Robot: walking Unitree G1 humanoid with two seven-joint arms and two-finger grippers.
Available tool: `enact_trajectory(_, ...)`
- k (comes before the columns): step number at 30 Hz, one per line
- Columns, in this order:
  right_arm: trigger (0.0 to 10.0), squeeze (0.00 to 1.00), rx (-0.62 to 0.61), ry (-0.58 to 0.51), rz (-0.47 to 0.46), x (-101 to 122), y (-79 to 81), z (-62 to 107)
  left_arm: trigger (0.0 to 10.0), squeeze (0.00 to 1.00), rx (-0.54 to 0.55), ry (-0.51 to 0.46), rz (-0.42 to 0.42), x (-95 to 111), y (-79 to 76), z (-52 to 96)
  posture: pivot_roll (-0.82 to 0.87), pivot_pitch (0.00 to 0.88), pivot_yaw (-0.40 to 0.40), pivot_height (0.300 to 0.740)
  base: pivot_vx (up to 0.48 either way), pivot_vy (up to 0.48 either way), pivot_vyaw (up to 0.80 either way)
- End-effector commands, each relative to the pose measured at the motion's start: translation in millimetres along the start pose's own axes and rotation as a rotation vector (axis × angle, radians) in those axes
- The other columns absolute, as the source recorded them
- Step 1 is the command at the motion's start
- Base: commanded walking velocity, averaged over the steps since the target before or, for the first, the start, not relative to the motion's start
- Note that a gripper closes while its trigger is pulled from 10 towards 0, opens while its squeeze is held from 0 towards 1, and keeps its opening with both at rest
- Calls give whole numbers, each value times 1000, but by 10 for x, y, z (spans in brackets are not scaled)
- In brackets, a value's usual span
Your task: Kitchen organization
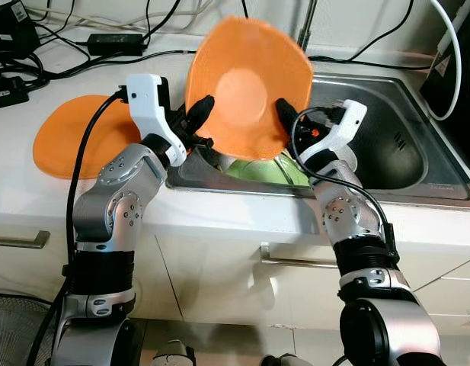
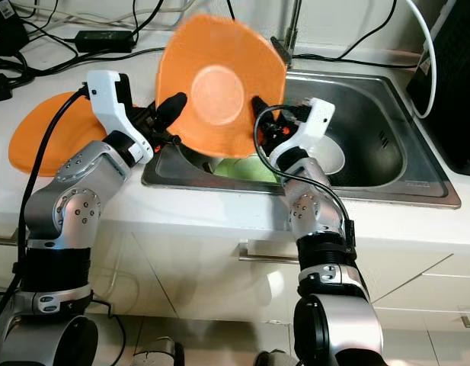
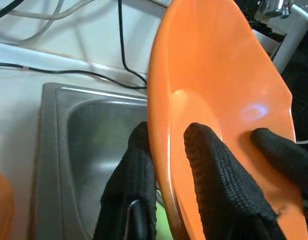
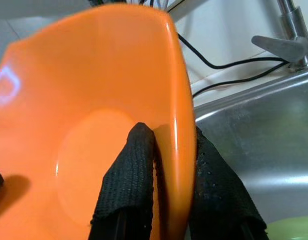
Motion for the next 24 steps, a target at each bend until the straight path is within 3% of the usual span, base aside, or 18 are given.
enact_trajectory(1,0,0,23,-50,-26,147,81,-80,10000,1000,0,-10,0,6,-16,-8,64,67,-20,718,0,0,0)
enact_trajectory(12,0,0,-17,-80,-90,216,40,-99,10000,1000,20,4,-19,-7,-7,-13,64,64,-19,718,0,0,0)
enact_trajectory(13,0,0,-27,-82,-92,220,27,-99,10000,0,26,7,-21,-13,-2,-13,65,60,-19,718,0,0,0)
enact_trajectory(24,0,0,-225,-171,-64,459,-222,-120,10000,0,15,15,-22,-30,-35,1,62,60,-19,718,0,0,0)
Point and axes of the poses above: a point about 5 cm out from each wrist's last joint towards the gripper, its own z axis pointing back from the gripper into the wrist, its own x axis along the axis of the wrist's last joint, y = z × x, the point moved 1 cm from there along -z, pointing out of the wrist towards the gripper, and after that the axes turned 1 degree about z, right-handed, at the moved point
